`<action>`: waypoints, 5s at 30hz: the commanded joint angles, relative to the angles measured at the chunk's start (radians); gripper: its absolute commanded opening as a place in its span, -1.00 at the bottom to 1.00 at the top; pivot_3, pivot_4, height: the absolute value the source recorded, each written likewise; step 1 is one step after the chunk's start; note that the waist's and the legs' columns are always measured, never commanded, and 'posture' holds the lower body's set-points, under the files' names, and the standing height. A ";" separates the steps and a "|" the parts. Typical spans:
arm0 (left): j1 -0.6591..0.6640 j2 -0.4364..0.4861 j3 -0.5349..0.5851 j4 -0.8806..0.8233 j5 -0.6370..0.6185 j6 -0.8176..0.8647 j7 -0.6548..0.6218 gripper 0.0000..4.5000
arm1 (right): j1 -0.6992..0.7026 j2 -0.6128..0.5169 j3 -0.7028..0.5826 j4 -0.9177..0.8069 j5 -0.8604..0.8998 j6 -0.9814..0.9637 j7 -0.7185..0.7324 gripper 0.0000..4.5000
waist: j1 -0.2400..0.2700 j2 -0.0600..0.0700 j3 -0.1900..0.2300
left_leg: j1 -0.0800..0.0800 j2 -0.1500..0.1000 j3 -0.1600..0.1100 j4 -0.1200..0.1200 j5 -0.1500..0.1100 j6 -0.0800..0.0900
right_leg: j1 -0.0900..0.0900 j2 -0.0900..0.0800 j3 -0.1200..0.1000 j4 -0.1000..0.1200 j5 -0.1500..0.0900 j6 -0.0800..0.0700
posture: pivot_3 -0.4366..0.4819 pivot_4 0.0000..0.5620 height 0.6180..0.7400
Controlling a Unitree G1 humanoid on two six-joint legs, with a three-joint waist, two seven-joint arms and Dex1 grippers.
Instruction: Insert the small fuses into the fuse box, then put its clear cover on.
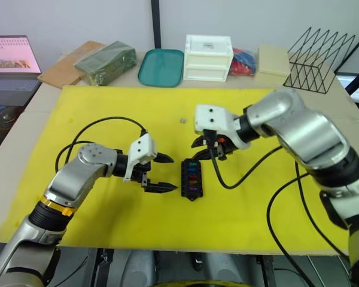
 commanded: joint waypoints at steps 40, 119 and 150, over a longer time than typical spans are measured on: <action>-0.028 -0.010 0.030 0.001 0.004 -0.004 -0.003 1.00 | 0.356 0.128 -0.160 0.157 0.132 -0.245 -0.170 -0.99 | -0.003 0.000 0.000 | 0.008 0.000 0.000 -0.001 0.000 0.000 | 0.007 0.001 0.001 0.000 0.000 0.000 | -0.05 -0.47 1.00; 0.164 0.314 0.452 0.115 -0.130 0.055 -0.094 1.00 | 0.736 -0.358 -0.725 -0.021 0.239 -0.364 -0.083 0.97 | 0.000 0.000 -0.001 | 0.016 0.002 -0.002 -0.003 -0.001 0.002 | 0.024 0.000 -0.008 -0.015 -0.001 0.000 | -0.05 -0.47 1.00; -0.789 -0.439 0.503 1.482 -0.035 0.151 0.393 1.00 | 0.334 -0.079 -0.473 -0.141 0.264 -0.211 -0.419 0.97 | 0.003 -0.001 0.000 | 0.014 -0.001 -0.004 -0.001 -0.004 0.007 | 0.022 0.000 -0.009 -0.013 0.000 0.000 | -0.05 -0.47 1.00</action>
